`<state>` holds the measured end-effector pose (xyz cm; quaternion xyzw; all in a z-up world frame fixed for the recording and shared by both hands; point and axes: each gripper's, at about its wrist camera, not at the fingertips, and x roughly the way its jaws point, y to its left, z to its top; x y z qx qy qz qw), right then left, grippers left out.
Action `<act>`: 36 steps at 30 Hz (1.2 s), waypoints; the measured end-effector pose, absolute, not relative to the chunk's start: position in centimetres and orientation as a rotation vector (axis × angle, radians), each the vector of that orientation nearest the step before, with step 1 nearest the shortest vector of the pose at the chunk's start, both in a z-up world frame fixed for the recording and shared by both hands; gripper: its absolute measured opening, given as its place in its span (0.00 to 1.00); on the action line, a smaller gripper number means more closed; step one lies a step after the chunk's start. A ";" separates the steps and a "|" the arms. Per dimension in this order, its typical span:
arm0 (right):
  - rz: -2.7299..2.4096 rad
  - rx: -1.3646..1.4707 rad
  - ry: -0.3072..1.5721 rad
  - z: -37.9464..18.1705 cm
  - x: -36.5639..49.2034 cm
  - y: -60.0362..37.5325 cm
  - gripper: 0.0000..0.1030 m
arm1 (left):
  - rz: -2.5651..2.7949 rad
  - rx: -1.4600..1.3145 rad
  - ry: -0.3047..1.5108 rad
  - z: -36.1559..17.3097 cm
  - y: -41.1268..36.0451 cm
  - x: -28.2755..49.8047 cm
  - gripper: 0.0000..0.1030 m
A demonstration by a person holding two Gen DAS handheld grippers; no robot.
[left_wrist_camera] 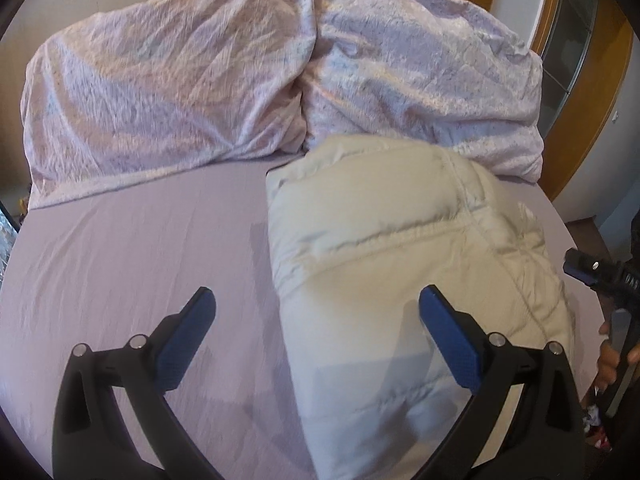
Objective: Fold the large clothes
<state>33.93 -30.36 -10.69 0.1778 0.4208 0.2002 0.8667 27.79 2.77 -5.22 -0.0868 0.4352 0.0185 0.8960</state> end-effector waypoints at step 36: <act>0.542 0.631 1.242 -17.1 37.2 -29.1 0.99 | -0.097 -0.218 0.989 -7.0 3.8 28.1 0.98</act>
